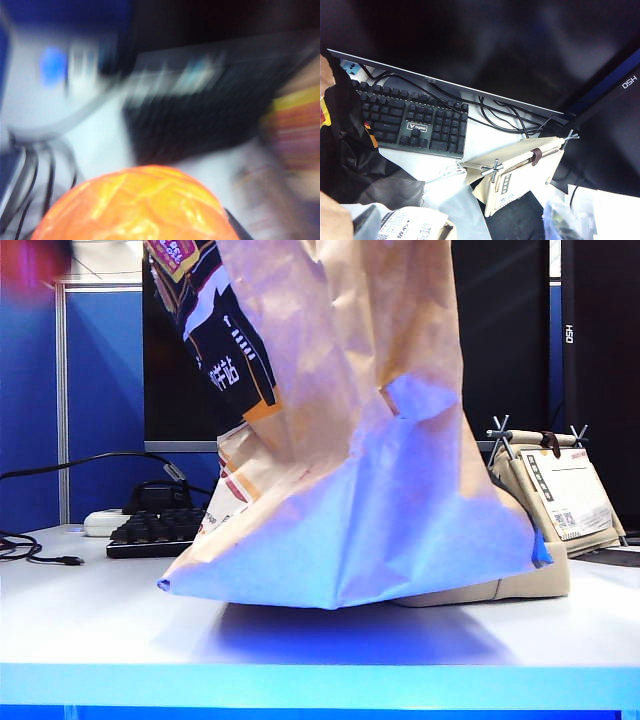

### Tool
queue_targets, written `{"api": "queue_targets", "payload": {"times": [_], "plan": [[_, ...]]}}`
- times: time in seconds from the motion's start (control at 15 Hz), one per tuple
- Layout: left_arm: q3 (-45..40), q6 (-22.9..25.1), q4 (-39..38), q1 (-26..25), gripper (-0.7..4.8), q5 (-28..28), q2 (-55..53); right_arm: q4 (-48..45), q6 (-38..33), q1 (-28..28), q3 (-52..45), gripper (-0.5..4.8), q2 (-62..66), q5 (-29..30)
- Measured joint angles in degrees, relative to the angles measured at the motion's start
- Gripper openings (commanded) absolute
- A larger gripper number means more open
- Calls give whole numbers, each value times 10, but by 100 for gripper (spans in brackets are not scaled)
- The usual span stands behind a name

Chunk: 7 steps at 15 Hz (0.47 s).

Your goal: Open the paper bag and put two oranges into the paper bag.

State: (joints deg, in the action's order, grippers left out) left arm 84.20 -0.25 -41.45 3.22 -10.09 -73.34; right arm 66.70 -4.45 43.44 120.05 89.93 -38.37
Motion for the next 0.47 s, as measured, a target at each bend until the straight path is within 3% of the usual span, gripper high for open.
{"api": "queue_targets", "payload": {"times": [0.27,0.47], "plan": [[68,-97,21,70,-5,-139,86,0,0,0,0,417,0,0],[75,-123,20,167,-5,-151,60,0,0,0,0,417,0,0]]}}
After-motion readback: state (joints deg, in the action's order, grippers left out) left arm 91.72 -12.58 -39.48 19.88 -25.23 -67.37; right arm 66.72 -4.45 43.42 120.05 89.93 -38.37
